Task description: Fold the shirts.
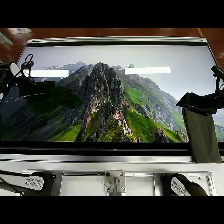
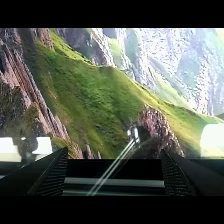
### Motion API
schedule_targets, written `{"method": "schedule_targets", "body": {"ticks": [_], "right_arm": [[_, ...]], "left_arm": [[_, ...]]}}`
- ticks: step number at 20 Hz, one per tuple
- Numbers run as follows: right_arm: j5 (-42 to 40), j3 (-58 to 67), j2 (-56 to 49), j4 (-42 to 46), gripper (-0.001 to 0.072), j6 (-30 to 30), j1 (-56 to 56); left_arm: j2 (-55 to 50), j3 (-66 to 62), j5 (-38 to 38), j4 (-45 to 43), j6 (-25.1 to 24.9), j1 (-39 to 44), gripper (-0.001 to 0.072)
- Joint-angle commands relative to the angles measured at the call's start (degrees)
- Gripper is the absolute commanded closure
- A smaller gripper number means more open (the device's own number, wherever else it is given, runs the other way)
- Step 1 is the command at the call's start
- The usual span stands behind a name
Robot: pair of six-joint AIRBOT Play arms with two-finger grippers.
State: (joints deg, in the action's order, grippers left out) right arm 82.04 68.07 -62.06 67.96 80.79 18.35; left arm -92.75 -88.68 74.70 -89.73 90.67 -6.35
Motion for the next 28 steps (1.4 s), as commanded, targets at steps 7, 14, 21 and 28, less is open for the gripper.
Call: {"method": "schedule_targets", "body": {"ticks": [7,14,21,28], "right_arm": [[0.17,0.0,-0.04,0.0,0.0015,-1.97,0.0],[2.8,0.0,-0.02,-4.07,0.0016,-2.1,0.0],[14.69,0.02,2.93,-3.67,0.0024,-6.38,0.0],[15.41,0.0,8.55,-1.46,0.0024,-4.74,0.0]], "left_arm": [[-15.06,-7.04,-0.26,1.14,-1.07,-3.8,-0.0003],[-13.77,-8.04,4.33,1.95,-5.2,-0.52,0.0672],[9.94,-8.94,2.27,23.19,-10.36,20.76,0.0673],[1.99,-6.38,-14.99,26.88,-2.45,55.78,0.0673]]}}
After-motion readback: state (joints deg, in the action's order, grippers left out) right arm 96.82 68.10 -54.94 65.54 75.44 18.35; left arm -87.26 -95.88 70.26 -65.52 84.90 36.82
